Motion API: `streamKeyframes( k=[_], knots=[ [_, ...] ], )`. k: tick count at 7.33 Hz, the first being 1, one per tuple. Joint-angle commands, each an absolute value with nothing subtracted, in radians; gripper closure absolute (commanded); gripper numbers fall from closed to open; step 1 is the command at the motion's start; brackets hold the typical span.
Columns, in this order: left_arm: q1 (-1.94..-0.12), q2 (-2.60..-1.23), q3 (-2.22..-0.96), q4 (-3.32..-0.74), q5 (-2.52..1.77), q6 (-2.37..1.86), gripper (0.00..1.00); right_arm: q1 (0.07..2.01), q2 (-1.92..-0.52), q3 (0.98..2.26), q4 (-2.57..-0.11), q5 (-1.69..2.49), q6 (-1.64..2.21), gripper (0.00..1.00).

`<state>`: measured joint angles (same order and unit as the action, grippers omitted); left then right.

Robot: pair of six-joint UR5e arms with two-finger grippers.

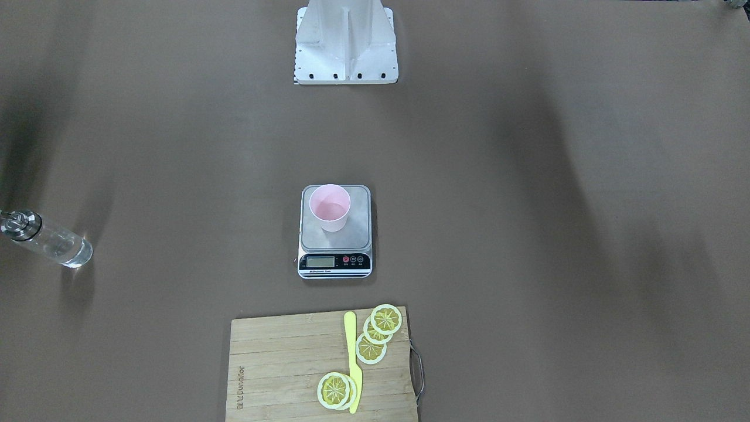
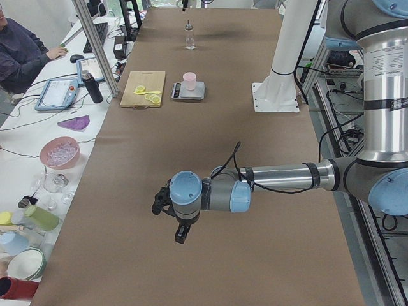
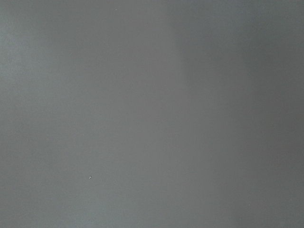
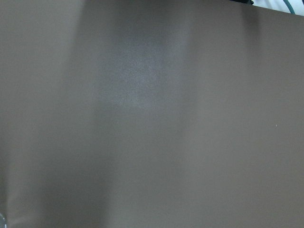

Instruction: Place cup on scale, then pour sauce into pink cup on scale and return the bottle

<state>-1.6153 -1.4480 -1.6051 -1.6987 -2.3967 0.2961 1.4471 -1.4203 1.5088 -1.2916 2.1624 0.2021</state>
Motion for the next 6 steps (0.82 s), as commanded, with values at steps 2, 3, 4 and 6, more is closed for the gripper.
streamKeyframes(
  k=[2, 3, 4, 6],
  knots=[
    [-1.615, -1.453, -1.605, -1.697, -2.396, 0.292, 0.02, 1.468, -1.408, 1.591, -1.690, 2.399, 0.110, 0.00],
    [-1.615, -1.454, -1.603, -1.695, -2.390, 0.285, 0.02, 1.471, -1.519, 1.641, -1.686, 2.434, 0.117, 0.00],
    [-1.615, -1.456, -1.603, -1.695, -2.388, 0.287, 0.02, 1.473, -1.596, 1.695, -1.663, 2.418, 0.117, 0.00],
    [-1.615, -1.454, -1.577, -1.689, -2.388, 0.285, 0.02, 1.474, -1.676, 1.777, -1.661, 2.285, 0.113, 0.00]
  ],
)
